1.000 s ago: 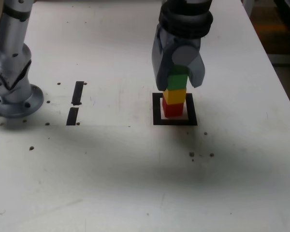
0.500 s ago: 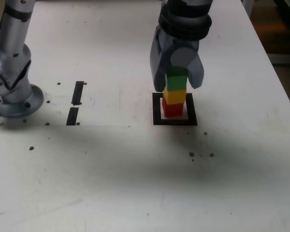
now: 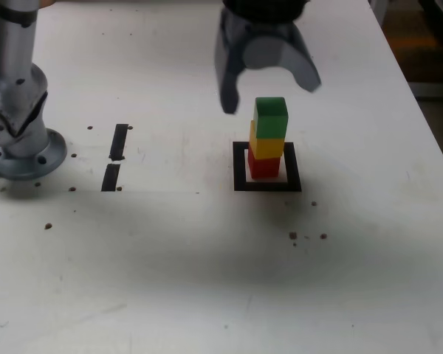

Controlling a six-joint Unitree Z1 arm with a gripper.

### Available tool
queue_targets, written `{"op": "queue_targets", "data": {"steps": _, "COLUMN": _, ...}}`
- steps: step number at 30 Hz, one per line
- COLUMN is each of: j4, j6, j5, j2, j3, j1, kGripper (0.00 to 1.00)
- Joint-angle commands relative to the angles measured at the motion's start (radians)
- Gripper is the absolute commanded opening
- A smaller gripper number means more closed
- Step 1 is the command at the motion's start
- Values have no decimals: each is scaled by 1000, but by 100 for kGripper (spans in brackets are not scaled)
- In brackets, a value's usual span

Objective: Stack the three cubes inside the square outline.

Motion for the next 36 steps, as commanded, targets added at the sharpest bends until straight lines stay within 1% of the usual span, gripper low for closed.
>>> {"op": "queue_targets", "data": {"steps": 1, "j4": 27, "j6": 9, "j5": 26, "j2": -145, "j3": 16, "j1": -13, "kGripper": 100}}
{"op": "queue_targets", "data": {"steps": 4, "j4": 45, "j6": 39, "j5": 53, "j2": -298, "j3": 80, "j1": -23, "kGripper": 100}}
{"op": "queue_targets", "data": {"steps": 6, "j4": 51, "j6": 68, "j5": 61, "j2": -384, "j3": 143, "j1": -17, "kGripper": 100}}
{"op": "queue_targets", "data": {"steps": 8, "j4": 51, "j6": 94, "j5": 66, "j2": -443, "j3": 207, "j1": -6, "kGripper": 100}}
{"op": "queue_targets", "data": {"steps": 10, "j4": 44, "j6": 112, "j5": 74, "j2": -474, "j3": 259, "j1": 5, "kGripper": 100}}
{"op": "queue_targets", "data": {"steps": 13, "j4": 8, "j6": 124, "j5": 85, "j2": -491, "j3": 337, "j1": 14, "kGripper": 100}}
{"op": "queue_targets", "data": {"steps": 15, "j4": -31, "j6": 126, "j5": 84, "j2": -495, "j3": 402, "j1": 19, "kGripper": 100}}
{"op": "queue_targets", "data": {"steps": 19, "j4": -144, "j6": 130, "j5": 53, "j2": -509, "j3": 556, "j1": 34, "kGripper": 100}}
{"op": "queue_targets", "data": {"steps": 23, "j4": -227, "j6": 133, "j5": 31, "j2": -540, "j3": 663, "j1": 41, "kGripper": 100}}
{"op": "queue_targets", "data": {"steps": 30, "j4": -334, "j6": 137, "j5": 12, "j2": -583, "j3": 806, "j1": 55, "kGripper": 100}}
{"op": "queue_targets", "data": {"steps": 36, "j4": -382, "j6": 154, "j5": 1, "j2": -586, "j3": 878, "j1": 83, "kGripper": 100}}
